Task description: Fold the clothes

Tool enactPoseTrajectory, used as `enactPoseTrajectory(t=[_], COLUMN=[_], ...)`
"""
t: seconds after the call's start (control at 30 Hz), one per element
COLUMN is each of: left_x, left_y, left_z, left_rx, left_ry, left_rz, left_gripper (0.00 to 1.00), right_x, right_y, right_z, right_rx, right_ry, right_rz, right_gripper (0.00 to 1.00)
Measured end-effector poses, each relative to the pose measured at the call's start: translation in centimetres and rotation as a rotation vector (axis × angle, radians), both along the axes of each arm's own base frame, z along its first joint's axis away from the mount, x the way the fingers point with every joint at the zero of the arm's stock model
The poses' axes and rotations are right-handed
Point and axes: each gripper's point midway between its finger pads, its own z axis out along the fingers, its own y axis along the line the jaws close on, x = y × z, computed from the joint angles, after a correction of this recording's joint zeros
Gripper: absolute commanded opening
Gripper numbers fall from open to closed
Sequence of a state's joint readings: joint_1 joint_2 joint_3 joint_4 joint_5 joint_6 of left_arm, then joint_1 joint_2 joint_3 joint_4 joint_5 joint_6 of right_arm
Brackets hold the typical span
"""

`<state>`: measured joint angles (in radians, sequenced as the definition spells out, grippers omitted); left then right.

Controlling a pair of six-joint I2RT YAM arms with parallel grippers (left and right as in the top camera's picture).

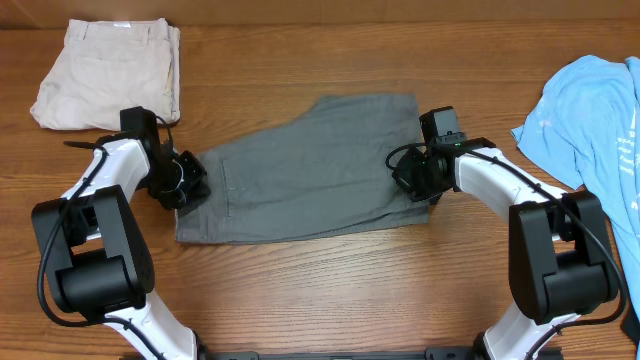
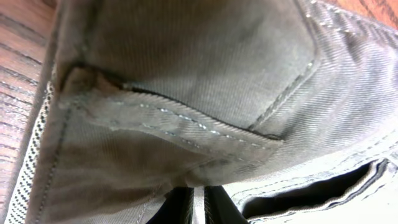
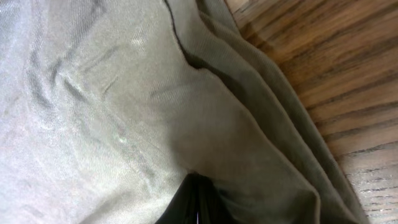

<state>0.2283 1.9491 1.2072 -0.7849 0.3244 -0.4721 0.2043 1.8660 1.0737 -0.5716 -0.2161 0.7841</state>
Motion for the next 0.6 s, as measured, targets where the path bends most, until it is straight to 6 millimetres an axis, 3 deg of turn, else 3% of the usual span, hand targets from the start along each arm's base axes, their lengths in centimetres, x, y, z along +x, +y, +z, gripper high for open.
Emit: enactPoseTrajectory(t=[0.23,0.6], left_x=[0.6,3.8], left_y=[0.5,2.4], left_z=[0.0,0.2], left_rx=[0.036,0.135], left_ry=[-0.021,-0.139], left_rz=[-0.002,0.003], left_gripper=[0.10,0.09], right_x=[-0.1,-0.2], right_y=[0.1,0.2], right_z=[0.0,0.0], right_rx=[0.003,0.010], right_ry=[0.005,0.007], right_rz=[0.002,0.003], right_gripper=[0.04,0.04])
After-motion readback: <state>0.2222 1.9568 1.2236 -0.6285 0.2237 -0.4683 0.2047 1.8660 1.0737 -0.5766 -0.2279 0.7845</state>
